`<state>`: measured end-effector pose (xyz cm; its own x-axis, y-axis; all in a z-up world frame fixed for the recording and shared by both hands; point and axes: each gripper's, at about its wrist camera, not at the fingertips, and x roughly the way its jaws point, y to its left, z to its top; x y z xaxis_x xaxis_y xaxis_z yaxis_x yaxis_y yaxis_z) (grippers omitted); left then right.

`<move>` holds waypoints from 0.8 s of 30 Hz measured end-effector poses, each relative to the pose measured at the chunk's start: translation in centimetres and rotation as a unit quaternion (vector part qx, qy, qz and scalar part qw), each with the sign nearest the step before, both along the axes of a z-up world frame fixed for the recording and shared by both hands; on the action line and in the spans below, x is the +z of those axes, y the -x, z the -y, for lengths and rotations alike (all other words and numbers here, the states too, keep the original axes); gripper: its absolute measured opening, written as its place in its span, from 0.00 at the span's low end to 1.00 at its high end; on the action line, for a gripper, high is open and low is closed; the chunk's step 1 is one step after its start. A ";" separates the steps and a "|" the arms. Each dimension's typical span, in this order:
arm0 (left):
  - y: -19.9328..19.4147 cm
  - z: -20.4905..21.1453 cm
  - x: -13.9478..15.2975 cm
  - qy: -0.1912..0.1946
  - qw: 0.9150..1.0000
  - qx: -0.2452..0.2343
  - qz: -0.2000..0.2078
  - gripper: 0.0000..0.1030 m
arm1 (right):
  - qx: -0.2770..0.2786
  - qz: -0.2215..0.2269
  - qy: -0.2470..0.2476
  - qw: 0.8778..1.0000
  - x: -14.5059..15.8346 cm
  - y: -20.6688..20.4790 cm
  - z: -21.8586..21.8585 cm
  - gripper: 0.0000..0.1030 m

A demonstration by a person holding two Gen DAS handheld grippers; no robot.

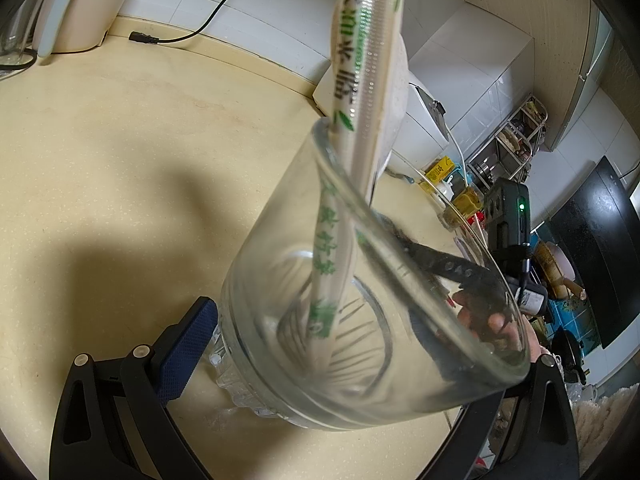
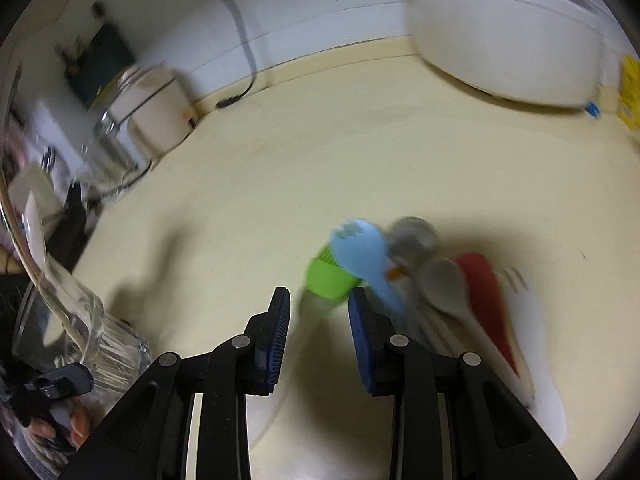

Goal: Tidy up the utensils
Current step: 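Position the open right gripper over the green silicone brush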

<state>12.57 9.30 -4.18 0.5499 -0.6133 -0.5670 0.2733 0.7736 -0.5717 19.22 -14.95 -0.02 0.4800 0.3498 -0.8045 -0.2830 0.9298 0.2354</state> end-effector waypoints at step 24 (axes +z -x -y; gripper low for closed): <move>0.0 0.0 0.0 0.000 1.000 0.000 0.000 0.97 | 0.234 0.077 0.111 0.963 0.5 7.7 -3.5 0.24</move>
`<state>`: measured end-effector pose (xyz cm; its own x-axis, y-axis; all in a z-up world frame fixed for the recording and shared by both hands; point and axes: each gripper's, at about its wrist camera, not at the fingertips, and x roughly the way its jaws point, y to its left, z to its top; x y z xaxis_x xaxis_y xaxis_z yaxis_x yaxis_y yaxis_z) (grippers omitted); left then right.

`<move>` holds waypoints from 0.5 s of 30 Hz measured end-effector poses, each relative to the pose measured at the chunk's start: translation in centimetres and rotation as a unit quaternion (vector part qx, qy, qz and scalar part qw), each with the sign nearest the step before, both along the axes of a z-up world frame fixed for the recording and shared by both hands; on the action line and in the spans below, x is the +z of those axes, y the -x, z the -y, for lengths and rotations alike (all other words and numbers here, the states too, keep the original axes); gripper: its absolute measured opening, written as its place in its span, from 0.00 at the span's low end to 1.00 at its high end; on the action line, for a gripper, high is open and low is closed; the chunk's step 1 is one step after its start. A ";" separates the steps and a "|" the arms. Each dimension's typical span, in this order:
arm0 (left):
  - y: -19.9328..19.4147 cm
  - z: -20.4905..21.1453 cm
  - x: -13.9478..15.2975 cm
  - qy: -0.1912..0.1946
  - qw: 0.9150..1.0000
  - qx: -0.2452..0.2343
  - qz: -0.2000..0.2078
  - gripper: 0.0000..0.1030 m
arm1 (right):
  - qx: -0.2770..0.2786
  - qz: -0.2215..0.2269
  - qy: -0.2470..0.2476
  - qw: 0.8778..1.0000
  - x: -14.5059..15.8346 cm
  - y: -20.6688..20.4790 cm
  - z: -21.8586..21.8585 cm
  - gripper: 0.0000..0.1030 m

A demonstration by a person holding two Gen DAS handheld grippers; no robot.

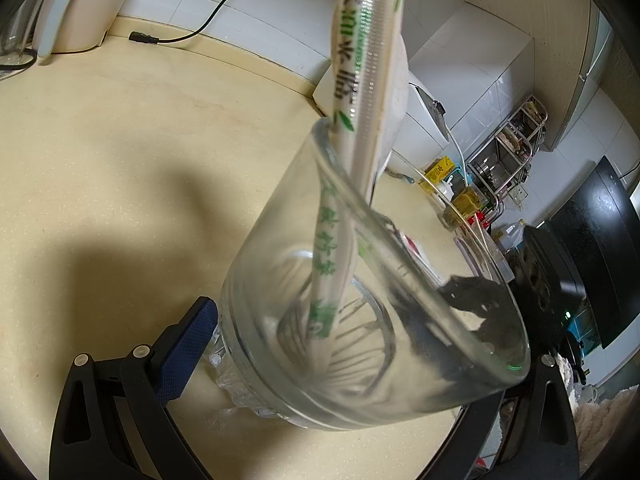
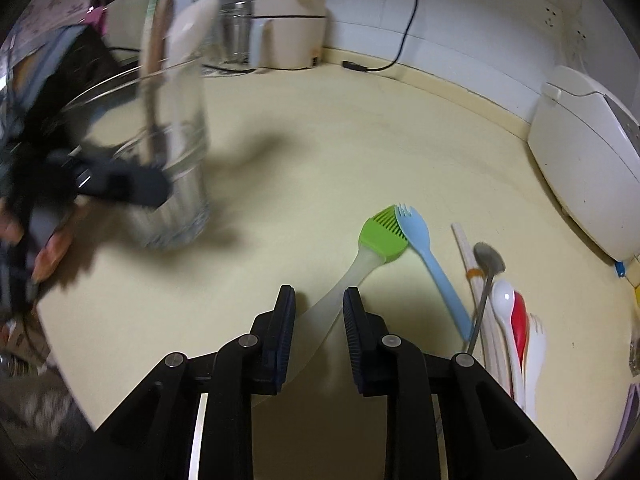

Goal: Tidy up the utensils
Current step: 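Position the open right gripper over the green silicone brush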

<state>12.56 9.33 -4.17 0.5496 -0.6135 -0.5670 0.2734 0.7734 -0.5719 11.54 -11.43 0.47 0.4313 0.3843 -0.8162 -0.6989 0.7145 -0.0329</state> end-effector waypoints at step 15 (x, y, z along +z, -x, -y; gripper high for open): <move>0.0 0.0 0.0 0.000 1.000 0.000 0.000 0.97 | -0.024 -0.043 -0.013 0.999 0.3 2.2 4.4 0.24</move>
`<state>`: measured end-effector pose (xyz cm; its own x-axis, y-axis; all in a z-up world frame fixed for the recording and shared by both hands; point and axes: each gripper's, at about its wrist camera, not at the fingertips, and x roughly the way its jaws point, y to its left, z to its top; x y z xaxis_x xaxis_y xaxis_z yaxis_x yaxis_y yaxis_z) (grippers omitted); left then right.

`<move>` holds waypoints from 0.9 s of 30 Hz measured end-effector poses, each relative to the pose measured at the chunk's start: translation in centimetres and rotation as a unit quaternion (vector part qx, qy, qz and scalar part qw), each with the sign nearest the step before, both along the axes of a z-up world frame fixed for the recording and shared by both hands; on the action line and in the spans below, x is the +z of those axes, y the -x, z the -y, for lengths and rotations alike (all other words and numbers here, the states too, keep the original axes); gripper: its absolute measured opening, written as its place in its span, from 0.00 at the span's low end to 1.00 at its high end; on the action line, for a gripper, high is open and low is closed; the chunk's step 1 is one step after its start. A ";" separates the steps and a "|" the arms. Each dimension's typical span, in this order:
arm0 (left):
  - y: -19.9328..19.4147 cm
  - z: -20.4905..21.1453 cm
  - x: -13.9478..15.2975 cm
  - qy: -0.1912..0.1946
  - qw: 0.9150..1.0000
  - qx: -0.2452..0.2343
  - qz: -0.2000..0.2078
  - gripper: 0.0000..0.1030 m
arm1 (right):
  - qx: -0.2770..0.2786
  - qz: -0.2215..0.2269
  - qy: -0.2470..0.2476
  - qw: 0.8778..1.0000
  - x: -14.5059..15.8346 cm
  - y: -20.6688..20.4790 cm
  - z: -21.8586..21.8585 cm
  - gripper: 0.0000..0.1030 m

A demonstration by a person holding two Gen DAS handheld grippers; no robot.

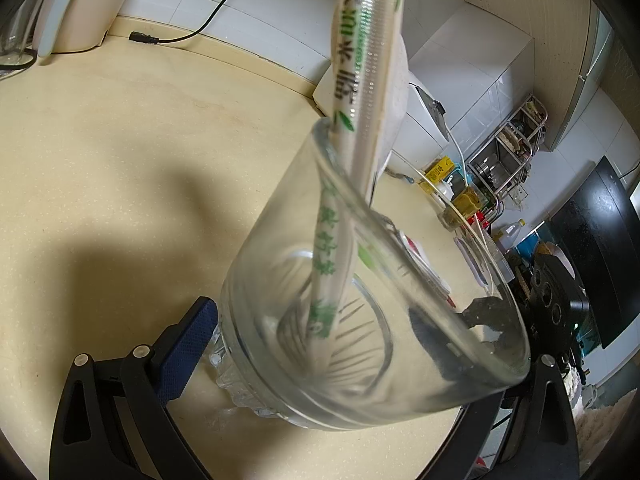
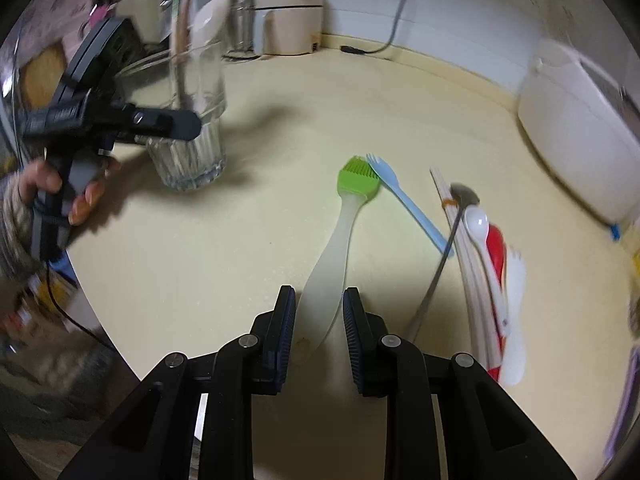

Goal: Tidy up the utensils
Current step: 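Position the open right gripper over the green silicone brush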

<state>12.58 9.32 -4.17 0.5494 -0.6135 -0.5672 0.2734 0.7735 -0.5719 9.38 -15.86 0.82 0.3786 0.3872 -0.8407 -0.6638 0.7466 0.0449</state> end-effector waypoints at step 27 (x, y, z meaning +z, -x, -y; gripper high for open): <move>0.0 0.0 0.0 0.000 1.000 0.000 0.000 0.97 | -0.136 -0.010 -0.014 0.991 0.8 -4.0 0.5 0.36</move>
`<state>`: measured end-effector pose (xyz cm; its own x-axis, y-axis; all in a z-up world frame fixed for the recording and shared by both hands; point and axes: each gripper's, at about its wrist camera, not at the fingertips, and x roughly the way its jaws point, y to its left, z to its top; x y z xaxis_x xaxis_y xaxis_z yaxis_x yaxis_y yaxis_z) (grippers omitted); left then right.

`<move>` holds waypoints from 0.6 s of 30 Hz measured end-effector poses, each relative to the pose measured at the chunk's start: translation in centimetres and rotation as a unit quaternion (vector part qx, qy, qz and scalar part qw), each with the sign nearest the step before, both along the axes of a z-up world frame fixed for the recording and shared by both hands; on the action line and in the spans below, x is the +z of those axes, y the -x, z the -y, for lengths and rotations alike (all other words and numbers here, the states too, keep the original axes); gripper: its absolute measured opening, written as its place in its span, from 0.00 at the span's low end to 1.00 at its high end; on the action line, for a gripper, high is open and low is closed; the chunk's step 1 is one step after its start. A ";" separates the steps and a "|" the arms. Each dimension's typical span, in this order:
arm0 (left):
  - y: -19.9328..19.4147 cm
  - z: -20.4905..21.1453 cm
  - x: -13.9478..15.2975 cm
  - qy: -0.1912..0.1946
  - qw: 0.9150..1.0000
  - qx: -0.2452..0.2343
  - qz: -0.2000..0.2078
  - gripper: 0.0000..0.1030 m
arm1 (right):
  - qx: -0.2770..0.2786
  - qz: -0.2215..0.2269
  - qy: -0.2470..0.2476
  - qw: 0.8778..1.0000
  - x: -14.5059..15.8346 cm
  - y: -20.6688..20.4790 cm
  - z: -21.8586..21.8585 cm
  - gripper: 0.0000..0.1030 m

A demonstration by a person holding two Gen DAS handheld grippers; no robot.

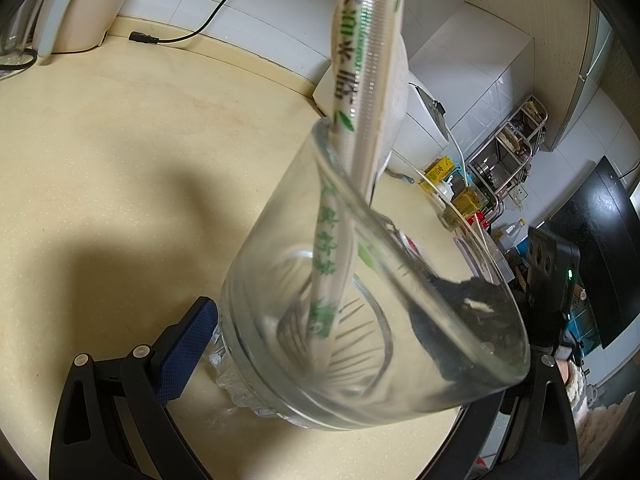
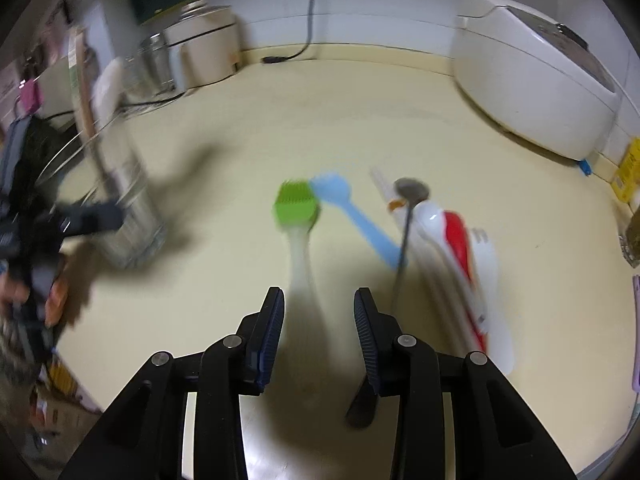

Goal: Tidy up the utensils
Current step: 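Position the open right gripper over the green silicone brush, then close the right gripper on the green silicone brush head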

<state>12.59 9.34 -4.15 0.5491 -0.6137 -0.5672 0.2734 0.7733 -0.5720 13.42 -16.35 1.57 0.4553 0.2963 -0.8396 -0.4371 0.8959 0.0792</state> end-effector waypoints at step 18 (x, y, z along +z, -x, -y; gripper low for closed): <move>0.0 0.0 0.0 0.000 1.000 0.000 0.000 0.97 | 0.050 -0.009 0.049 0.998 -2.6 -6.3 -7.6 0.41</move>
